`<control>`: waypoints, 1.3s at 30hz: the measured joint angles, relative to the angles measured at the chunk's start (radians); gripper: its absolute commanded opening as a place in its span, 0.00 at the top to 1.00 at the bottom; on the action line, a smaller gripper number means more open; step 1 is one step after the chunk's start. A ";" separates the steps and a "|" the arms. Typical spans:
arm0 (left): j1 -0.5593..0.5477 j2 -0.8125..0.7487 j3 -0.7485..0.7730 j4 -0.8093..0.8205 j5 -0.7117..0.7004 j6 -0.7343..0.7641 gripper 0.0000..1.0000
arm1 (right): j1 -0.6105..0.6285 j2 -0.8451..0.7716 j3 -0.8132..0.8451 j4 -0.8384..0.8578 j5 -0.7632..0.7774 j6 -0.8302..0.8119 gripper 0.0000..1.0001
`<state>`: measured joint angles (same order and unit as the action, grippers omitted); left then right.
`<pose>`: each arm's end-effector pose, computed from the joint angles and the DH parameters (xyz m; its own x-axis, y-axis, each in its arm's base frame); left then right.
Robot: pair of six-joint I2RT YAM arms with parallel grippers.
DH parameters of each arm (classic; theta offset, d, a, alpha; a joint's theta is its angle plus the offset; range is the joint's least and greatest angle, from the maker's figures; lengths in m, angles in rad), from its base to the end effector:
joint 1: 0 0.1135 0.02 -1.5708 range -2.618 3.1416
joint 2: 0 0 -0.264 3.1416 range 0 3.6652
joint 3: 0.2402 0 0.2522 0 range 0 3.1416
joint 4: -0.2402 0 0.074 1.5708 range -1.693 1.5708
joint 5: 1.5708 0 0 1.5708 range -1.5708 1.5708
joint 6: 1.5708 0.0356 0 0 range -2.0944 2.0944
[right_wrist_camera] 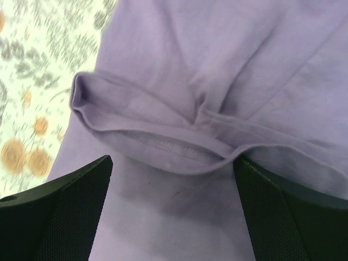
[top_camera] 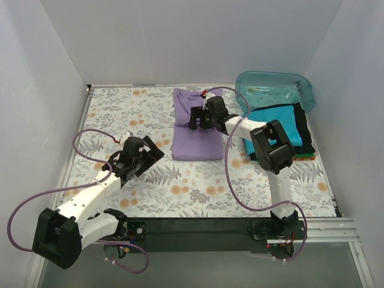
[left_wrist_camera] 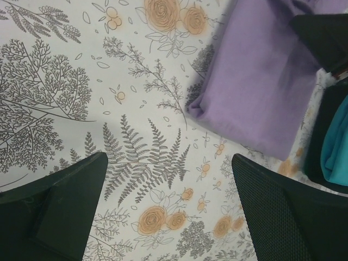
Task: Fold and stack the t-shirts
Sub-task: Fold the tshirt
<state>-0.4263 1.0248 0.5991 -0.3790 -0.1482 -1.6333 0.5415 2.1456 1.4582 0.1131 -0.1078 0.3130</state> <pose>0.1902 -0.0806 0.2139 -0.2742 -0.9596 -0.0629 -0.6746 0.2385 -0.6986 0.4117 0.2521 0.1666 -0.6245 -0.0184 -0.7808 -0.4178 0.8525 0.3141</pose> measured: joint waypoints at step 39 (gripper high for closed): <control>-0.002 0.680 0.181 0.404 0.328 0.049 1.00 | -0.089 -0.531 -0.784 0.122 -0.116 0.193 0.99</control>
<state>-0.4282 1.7050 0.7799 0.0254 0.1795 -1.5841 0.4522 1.6146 0.6739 0.2348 -0.2241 0.5056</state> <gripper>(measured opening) 0.033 0.172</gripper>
